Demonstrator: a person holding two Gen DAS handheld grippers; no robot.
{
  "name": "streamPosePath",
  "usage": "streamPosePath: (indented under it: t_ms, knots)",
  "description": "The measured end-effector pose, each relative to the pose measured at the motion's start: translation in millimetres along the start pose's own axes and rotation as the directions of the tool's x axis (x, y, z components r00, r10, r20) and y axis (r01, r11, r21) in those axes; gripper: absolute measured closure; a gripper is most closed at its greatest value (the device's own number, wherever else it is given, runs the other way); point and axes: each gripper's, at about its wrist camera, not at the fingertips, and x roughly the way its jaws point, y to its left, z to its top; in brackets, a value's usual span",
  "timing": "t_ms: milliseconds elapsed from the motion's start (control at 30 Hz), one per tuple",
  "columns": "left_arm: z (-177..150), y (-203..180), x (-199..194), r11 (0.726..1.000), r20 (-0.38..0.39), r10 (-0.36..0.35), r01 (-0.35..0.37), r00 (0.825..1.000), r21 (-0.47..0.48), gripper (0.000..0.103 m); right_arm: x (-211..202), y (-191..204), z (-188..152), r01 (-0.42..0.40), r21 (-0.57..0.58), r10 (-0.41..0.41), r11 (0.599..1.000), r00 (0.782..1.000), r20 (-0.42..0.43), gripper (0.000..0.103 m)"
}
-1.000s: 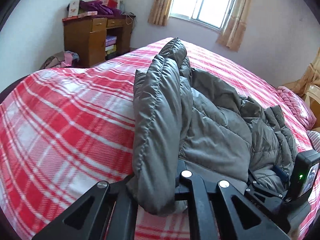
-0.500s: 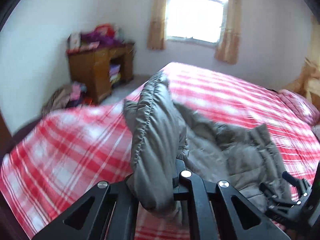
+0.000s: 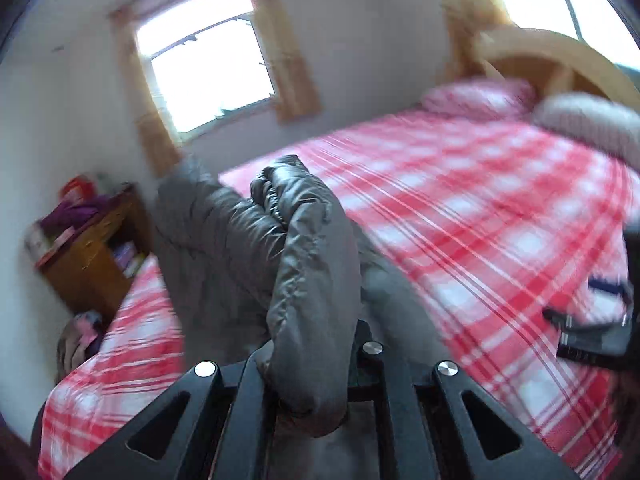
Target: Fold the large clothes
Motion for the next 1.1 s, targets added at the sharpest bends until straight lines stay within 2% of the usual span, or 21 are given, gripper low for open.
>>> streamPosePath:
  t_ms: [100, 200, 367, 467, 533, 567, 600, 700, 733, 800, 900, 967, 1000, 1033, 1100]
  knots:
    - [-16, -40, 19, 0.995, -0.042, -0.025, 0.029, 0.999, 0.091, 0.098, 3, -28, -7, 0.026, 0.052, -0.025, 0.998, 1.000, -0.014, 0.010]
    - [-30, -67, 21, 0.987, -0.042, -0.021, 0.028, 0.999, 0.159, 0.097, 4, -43, -12, 0.029, 0.066, -0.028, 0.997, 0.999, -0.026, 0.010]
    - [-34, -73, 12, 0.981, -0.041, -0.018, 0.026, 0.999, 0.190, 0.089, 7, -47, -15, 0.011, 0.080, -0.009, 0.997, 1.000, -0.023, 0.009]
    - [-27, -80, -5, 0.977, -0.022, -0.011, 0.015, 1.000, 0.213, 0.060, 12, -47, -14, 0.010, 0.068, -0.008, 0.998, 1.000, -0.030, 0.009]
    - [-22, -82, -33, 0.975, 0.037, -0.013, 0.004, 0.999, 0.220, 0.015, 14, -47, -15, 0.011, 0.066, -0.009, 0.998, 0.999, -0.032, 0.009]
    - [-20, -83, -43, 0.975, 0.064, -0.016, 0.001, 0.998, 0.222, 0.009, 14, -47, -15, 0.011, 0.066, -0.009, 0.998, 0.999, -0.033, 0.009]
    - [-19, -81, -60, 0.974, 0.116, -0.033, 0.006, 0.993, 0.227, 0.006, 14, -48, -16, 0.011, 0.066, -0.009, 0.998, 0.999, -0.033, 0.009]
    - [-13, -69, -86, 0.975, 0.164, -0.038, 0.001, 0.986, 0.220, 0.006, 16, -47, -15, 0.015, 0.061, -0.013, 0.998, 0.999, -0.039, 0.009]
    - [-9, -57, -90, 0.980, 0.187, -0.013, -0.024, 0.982, 0.198, 0.006, 17, -46, -15, 0.019, 0.056, -0.017, 0.998, 0.999, -0.043, 0.009]
    - [-2, -34, -85, 0.986, 0.185, 0.050, -0.078, 0.981, 0.148, 0.006, 16, -45, -13, 0.022, 0.053, -0.020, 0.998, 0.999, -0.046, 0.012]
    - [3, 16, -57, 0.984, 0.106, 0.170, -0.175, 0.980, 0.039, 0.006, 14, -41, -3, -0.008, 0.060, 0.010, 0.998, 0.999, -0.046, 0.017]
    - [2, 53, -37, 0.970, 0.044, 0.238, -0.235, 0.970, -0.056, 0.006, 5, -30, 15, -0.033, 0.043, 0.034, 0.999, 0.999, -0.021, 0.022]
    - [0, 73, -26, 0.953, 0.011, 0.284, -0.281, 0.959, -0.110, 0.006, 1, -24, 22, -0.041, 0.029, 0.042, 0.999, 0.999, -0.010, 0.024]
    - [-3, 94, -12, 0.924, -0.039, 0.342, -0.343, 0.939, -0.168, 0.006, -6, -12, 37, -0.060, 0.003, 0.059, 0.998, 0.998, 0.012, 0.024]
    - [-11, 126, 11, 0.869, -0.142, 0.400, -0.424, 0.906, -0.254, 0.006, -19, 12, 62, -0.093, -0.039, 0.095, 0.995, 0.994, 0.047, 0.024]
